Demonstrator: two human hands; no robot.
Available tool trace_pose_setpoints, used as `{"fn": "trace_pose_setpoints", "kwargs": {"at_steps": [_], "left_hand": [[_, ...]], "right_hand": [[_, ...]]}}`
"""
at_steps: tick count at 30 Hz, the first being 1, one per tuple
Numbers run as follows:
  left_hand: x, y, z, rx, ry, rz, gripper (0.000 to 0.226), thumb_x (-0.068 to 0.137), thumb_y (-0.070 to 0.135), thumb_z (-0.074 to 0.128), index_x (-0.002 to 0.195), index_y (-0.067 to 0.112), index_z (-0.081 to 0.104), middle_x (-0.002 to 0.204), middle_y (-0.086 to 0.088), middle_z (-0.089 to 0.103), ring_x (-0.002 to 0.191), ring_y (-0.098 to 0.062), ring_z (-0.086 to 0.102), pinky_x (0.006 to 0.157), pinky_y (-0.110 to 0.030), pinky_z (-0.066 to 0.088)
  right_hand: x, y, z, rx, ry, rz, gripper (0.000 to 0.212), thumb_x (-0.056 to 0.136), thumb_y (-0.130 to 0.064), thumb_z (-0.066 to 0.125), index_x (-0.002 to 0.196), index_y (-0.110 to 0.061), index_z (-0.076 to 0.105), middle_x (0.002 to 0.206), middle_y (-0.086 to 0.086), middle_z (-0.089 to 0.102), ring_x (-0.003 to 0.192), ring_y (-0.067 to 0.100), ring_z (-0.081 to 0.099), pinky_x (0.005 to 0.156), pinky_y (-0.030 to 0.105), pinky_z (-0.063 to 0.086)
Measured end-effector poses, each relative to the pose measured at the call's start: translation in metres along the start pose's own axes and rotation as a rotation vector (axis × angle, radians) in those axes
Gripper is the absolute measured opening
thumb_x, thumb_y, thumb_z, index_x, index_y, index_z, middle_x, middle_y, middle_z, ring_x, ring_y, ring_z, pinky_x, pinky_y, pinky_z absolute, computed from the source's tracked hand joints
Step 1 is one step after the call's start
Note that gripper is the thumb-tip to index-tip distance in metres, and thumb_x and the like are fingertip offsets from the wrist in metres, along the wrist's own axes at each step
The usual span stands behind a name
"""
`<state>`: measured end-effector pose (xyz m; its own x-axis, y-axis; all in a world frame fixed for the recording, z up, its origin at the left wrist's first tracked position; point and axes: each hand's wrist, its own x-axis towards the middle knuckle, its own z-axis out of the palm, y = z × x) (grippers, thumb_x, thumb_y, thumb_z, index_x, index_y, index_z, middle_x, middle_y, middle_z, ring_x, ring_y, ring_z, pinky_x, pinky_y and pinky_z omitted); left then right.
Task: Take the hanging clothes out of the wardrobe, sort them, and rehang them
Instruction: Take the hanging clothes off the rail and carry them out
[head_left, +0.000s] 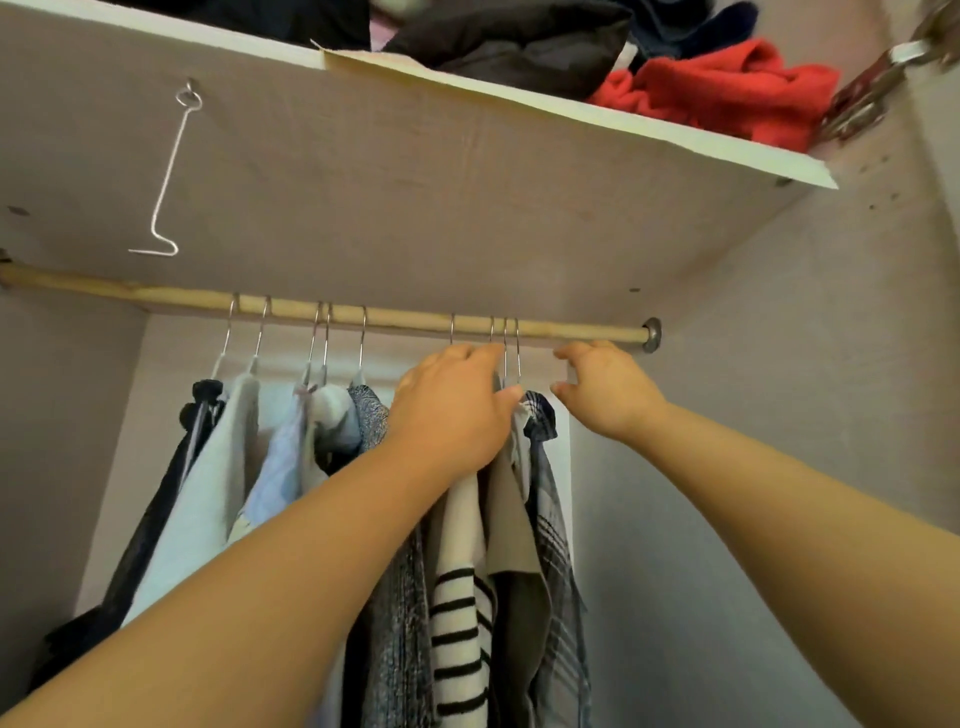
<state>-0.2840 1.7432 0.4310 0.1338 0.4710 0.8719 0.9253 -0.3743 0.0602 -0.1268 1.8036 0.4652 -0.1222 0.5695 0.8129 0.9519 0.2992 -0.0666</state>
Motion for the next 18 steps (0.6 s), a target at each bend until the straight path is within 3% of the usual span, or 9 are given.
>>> {"fn": "trace_pose_setpoints", "kwargs": {"at_steps": [10,14,16,18], "left_hand": [[0.022,-0.003,0.021,0.049,0.007,0.107,0.052,0.095,0.043,0.042,0.144,0.029,0.029,0.145,0.003,0.037,0.133,-0.019,0.031,0.108,-0.033,0.025],[0.021,-0.004,0.023,0.043,0.005,0.108,0.049,0.095,0.042,0.042,0.142,0.029,0.033,0.141,0.004,0.04,0.132,-0.018,0.032,0.107,-0.032,0.025],[0.021,-0.004,0.024,0.054,0.0,0.111,0.047,0.095,0.042,0.043,0.139,0.028,0.035,0.14,0.004,0.041,0.131,-0.019,0.033,0.106,-0.032,0.025],[0.02,-0.005,0.025,0.075,0.0,0.118,0.048,0.095,0.043,0.042,0.14,0.029,0.034,0.14,0.004,0.04,0.131,-0.019,0.033,0.106,-0.031,0.025]], "right_hand": [[0.067,-0.005,0.044,0.101,-0.036,0.039,0.036,0.09,-0.025,0.053,0.124,-0.013,0.057,0.126,0.011,0.058,0.118,0.028,0.05,0.09,0.03,0.04],[0.076,0.0,0.053,0.046,-0.099,0.084,0.046,0.089,-0.033,0.056,0.128,-0.008,0.052,0.13,0.011,0.055,0.122,0.026,0.048,0.094,0.03,0.039],[0.078,0.003,0.052,0.029,-0.145,0.098,0.04,0.09,-0.035,0.055,0.115,-0.005,0.058,0.118,0.011,0.06,0.115,0.028,0.051,0.086,0.03,0.042],[0.08,0.005,0.05,0.002,-0.175,0.102,0.026,0.09,-0.032,0.055,0.08,-0.008,0.057,0.084,0.008,0.058,0.095,0.029,0.052,0.061,0.028,0.04]]}}
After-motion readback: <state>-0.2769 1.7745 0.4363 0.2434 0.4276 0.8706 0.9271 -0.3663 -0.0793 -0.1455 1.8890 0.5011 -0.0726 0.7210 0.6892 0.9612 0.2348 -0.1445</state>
